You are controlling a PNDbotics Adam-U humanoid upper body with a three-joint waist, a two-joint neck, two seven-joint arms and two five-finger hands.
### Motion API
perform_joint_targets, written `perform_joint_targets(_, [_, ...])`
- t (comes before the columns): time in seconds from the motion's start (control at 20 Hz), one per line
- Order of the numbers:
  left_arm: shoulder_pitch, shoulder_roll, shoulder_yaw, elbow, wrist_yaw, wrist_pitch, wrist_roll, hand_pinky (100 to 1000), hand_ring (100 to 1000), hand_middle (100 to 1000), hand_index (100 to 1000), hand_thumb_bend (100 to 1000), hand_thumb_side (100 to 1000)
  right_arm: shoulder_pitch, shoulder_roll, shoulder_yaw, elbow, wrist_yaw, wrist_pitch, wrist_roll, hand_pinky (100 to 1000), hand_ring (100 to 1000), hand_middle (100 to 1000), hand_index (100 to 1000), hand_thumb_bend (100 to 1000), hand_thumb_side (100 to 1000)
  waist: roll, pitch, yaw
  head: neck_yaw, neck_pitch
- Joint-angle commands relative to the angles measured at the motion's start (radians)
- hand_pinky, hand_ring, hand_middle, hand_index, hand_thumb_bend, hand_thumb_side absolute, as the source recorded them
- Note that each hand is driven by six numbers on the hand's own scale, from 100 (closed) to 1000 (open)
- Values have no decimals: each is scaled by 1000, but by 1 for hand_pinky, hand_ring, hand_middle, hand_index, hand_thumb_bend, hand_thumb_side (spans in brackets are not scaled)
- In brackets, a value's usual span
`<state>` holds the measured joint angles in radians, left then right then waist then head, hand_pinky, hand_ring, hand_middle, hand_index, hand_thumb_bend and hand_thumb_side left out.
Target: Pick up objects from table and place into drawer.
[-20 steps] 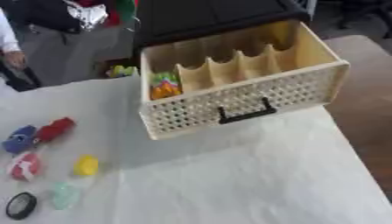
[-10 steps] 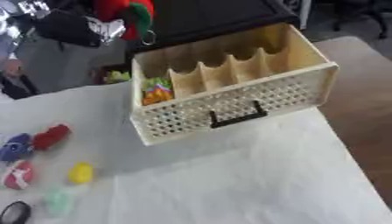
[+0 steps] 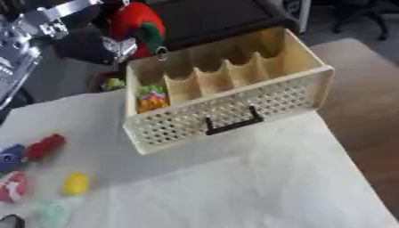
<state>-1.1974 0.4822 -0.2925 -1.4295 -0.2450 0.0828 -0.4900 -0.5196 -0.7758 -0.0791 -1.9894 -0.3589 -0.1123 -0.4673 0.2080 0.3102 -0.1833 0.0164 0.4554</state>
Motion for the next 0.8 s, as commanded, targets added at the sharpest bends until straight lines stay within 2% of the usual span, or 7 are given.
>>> perform_joint_targets(0.05, [-28, 2, -3, 8, 7, -15, 2, 141, 378, 486, 643, 100, 328, -14, -12, -10, -11, -6, 5, -1, 514, 318, 305, 476, 100, 857, -9, -15, -1, 4, -6])
perform_joint_targets(0.3, [-30, -21, -19, 32, -9, -40, 4, 203, 442, 535, 719, 100, 444, -15, -6, -11, -11, -8, 6, -1, 515, 317, 304, 475, 100, 857, -8, -11, -6, 10, 1])
perform_joint_targets(0.4, [-30, -27, -23, 37, -13, -54, 1, 230, 471, 566, 760, 100, 525, -16, -4, -12, -11, -8, 9, -1, 515, 317, 304, 475, 100, 859, -7, -9, -8, 12, 2])
perform_joint_targets(0.45, [-30, -29, -24, 38, -12, -62, -1, 252, 502, 598, 792, 100, 615, -16, -4, -12, -11, -8, 10, -1, 515, 317, 304, 475, 100, 861, -6, -9, -8, 12, 4])
perform_joint_targets(0.55, [-31, -31, -25, 37, -6, -79, -4, 269, 526, 620, 819, 100, 676, -16, -3, -14, -11, -9, 11, -2, 514, 318, 305, 475, 100, 861, -5, -9, -8, 13, 5])
perform_joint_targets(0.65, [-31, -32, -26, 34, -5, -97, -7, 307, 581, 690, 893, 100, 752, -17, -1, -14, -11, -11, 11, -3, 514, 318, 305, 475, 100, 861, -5, -9, -9, 13, 5])
perform_joint_targets(0.8, [-30, -31, -24, 36, -29, -118, 4, 360, 647, 754, 977, 100, 789, -17, 2, -13, -11, -13, 12, -1, 513, 318, 305, 475, 100, 861, -4, -10, -12, 14, 4])
